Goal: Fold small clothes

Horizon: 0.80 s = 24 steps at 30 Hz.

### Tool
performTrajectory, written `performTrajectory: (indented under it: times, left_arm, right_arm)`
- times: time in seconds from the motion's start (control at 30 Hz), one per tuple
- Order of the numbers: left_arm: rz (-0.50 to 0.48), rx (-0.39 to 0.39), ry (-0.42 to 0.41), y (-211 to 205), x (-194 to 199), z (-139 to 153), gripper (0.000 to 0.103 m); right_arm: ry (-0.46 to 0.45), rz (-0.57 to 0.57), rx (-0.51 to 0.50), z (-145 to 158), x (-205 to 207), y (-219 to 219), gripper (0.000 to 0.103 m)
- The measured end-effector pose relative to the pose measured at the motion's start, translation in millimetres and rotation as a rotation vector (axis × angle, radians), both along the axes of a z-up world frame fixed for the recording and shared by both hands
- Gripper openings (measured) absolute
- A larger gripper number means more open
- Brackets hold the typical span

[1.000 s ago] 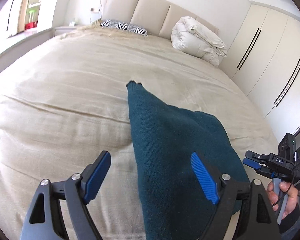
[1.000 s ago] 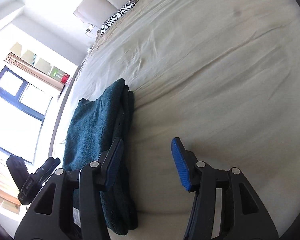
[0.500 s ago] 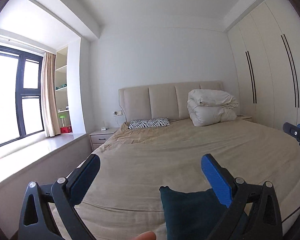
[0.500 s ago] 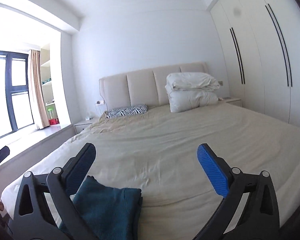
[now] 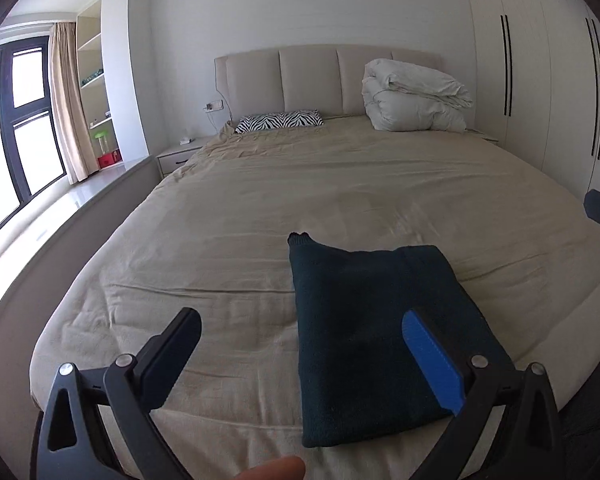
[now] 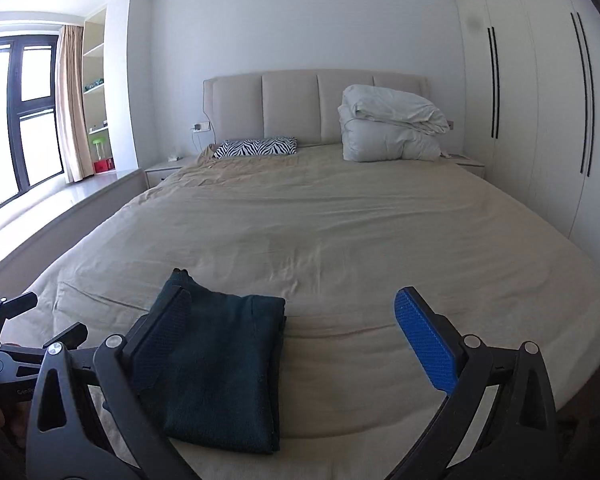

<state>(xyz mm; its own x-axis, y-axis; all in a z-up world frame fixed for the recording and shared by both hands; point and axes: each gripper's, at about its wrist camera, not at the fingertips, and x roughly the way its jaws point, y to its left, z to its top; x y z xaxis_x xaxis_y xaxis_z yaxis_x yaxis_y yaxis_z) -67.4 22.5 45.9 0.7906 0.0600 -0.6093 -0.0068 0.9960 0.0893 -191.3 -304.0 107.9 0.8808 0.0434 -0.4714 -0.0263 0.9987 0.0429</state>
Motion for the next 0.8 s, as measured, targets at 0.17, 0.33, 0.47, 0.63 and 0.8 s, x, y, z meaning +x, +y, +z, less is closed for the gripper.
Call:
performTrajectory:
  times: [0.17,0.33,0.47,0.63,0.8]
  left_arm:
    - [0.06,-0.078,0.177,12,9,-47,0.103]
    - [0.076,-0.089,0.231,13,10,-62,0.103]
    - [0.068,-0.105,0.254,12,8,-68,0.103]
    - [0.068,-0.112,0.274,13,8,-75,0.103]
    - [0.07,-0.112,0.277,16,8,-75,0.103]
  right_arm:
    - [0.133,0.009,-0.02,-52,2,11,0.103]
    - [0.274,-0.017,0.006,-93,16,17,0.103]
    - [0.322,-0.037,0.03,-111,26,18,0.103]
    - [0.325,-0.032,0.009,-110,31,22,0.103]
    - [0.338,-0.028,0.001,-110,30,25,0.103]
